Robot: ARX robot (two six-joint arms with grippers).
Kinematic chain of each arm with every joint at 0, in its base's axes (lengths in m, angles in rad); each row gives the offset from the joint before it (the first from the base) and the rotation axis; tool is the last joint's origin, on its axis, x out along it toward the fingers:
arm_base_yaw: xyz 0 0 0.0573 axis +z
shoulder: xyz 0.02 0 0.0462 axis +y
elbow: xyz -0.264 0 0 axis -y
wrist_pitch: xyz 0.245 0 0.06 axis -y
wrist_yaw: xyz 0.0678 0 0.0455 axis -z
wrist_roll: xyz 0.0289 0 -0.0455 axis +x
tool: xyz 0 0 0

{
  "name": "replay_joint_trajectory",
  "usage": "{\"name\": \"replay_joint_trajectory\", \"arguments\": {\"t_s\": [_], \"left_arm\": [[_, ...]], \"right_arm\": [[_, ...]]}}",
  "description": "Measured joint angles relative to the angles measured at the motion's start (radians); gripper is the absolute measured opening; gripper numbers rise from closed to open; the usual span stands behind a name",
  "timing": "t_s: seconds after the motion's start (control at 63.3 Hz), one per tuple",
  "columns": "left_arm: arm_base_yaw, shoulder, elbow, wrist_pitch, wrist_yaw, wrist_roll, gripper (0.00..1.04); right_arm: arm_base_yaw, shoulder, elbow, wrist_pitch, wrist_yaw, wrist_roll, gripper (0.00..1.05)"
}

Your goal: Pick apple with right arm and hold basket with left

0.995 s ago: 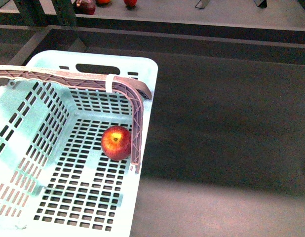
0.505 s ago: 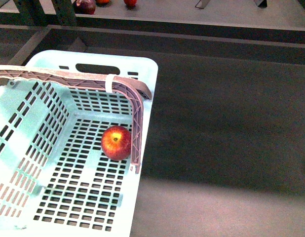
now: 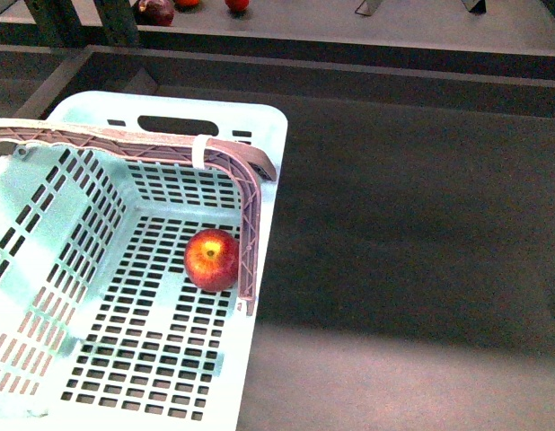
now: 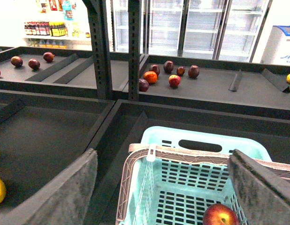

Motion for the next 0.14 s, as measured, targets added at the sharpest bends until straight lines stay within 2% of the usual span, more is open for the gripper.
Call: {"name": "replay_joint_trajectory", "arguments": {"t_s": [0.032,0.142], "left_arm": [[0.000,0.000,0.000,0.000,0.000,0.002,1.00],[0.000,0.000,0.000,0.000,0.000,0.002,0.98]], "right_arm": [[0.000,0.000,0.000,0.000,0.000,0.000,0.96],[0.000,0.000,0.000,0.000,0.000,0.000,0.96]]}}
